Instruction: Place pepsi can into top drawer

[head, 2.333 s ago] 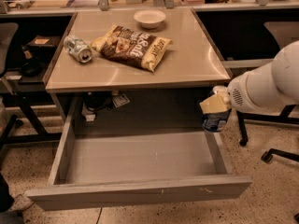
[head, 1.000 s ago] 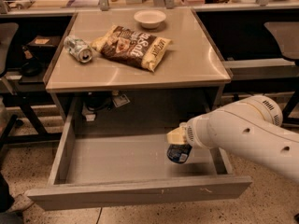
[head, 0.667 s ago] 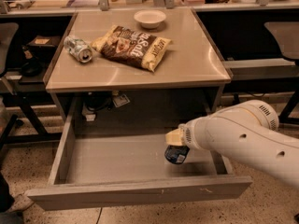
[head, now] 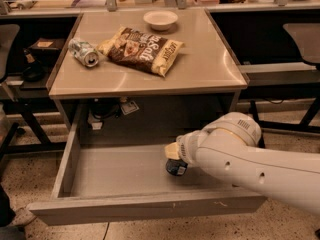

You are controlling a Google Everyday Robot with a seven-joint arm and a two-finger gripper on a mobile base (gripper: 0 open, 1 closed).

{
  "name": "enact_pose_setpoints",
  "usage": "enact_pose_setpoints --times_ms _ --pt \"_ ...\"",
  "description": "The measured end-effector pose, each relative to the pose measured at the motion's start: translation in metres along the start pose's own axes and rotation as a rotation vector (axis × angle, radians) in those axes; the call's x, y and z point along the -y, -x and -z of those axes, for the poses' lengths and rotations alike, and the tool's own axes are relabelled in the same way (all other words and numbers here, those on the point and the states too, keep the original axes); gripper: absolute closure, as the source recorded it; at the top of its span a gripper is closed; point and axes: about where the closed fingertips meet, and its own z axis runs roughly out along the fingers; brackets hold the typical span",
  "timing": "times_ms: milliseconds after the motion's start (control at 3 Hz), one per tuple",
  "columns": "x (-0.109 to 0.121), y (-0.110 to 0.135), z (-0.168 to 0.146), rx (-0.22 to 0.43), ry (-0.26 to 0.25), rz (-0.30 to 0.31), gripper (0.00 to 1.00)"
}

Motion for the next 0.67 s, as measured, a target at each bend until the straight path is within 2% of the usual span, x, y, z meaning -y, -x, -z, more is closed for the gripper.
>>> enact_pose_setpoints --times_ms 667 --pt "-0.002 0.017 -0.023 0.025 -0.103 0.038 1.00"
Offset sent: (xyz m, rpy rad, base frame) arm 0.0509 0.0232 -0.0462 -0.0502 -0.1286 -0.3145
